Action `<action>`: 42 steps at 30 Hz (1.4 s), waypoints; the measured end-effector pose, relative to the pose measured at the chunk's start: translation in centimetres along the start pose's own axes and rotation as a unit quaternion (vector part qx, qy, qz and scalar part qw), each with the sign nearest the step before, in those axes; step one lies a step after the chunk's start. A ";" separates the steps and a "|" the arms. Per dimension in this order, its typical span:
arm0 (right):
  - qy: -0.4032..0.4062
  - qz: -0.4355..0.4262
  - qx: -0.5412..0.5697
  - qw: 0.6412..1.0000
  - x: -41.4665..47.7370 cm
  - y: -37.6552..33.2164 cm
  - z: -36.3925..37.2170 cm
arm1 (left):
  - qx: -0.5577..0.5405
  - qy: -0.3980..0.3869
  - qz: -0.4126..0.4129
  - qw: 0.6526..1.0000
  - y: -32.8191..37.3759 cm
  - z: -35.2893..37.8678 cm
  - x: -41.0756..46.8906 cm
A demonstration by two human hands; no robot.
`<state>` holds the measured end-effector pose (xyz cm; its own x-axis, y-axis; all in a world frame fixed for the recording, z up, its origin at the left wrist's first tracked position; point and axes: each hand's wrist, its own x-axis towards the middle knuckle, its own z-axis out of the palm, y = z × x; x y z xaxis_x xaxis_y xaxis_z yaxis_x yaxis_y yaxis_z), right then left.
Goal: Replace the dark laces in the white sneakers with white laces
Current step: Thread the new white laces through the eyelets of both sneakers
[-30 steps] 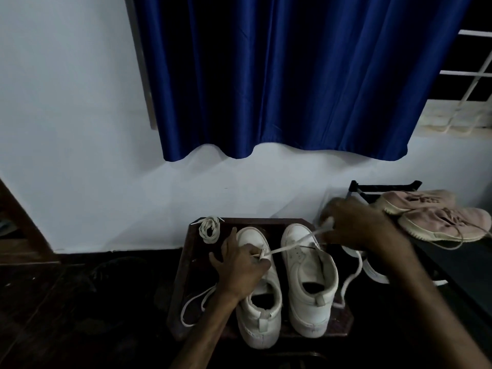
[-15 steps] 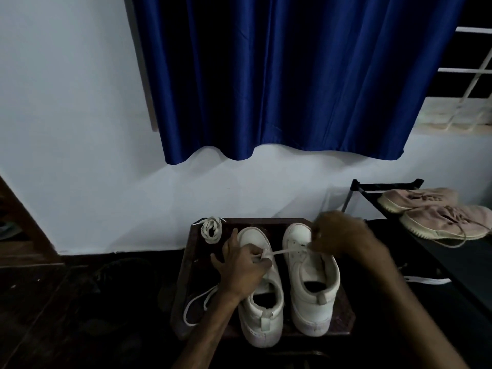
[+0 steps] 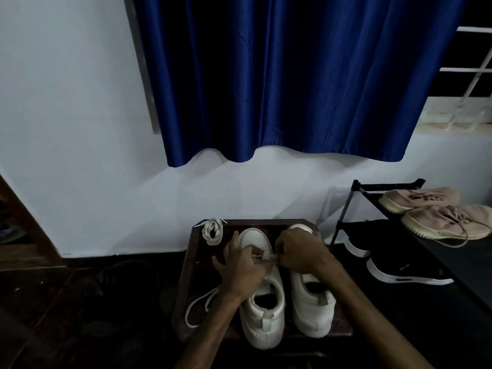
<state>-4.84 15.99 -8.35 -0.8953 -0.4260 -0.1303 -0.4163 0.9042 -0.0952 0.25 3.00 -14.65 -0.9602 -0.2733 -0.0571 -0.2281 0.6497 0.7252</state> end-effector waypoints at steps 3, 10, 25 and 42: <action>-0.009 0.034 0.026 0.999 -0.9 2.2 -2.3 | -0.006 0.000 -0.005 1.000 0.0 -0.1 0.0; 0.011 0.023 0.012 1.000 -0.9 0.5 -0.4 | -0.157 0.105 0.012 0.982 -1.5 -0.2 -0.4; 0.074 0.014 0.124 0.989 -1.6 0.6 -1.8 | -0.003 0.087 0.012 0.996 -2.9 -1.4 -2.2; 0.016 -0.163 0.803 0.573 -1.3 -4.0 -13.6 | -0.396 -0.134 0.157 0.895 9.5 -7.5 -2.5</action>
<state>-4.13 13.35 5.64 -0.8245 -0.5399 0.1696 0.0967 -0.4296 -0.8978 1.67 4.52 -2.50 -0.9851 0.0840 0.1499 0.1442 -0.0704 0.9870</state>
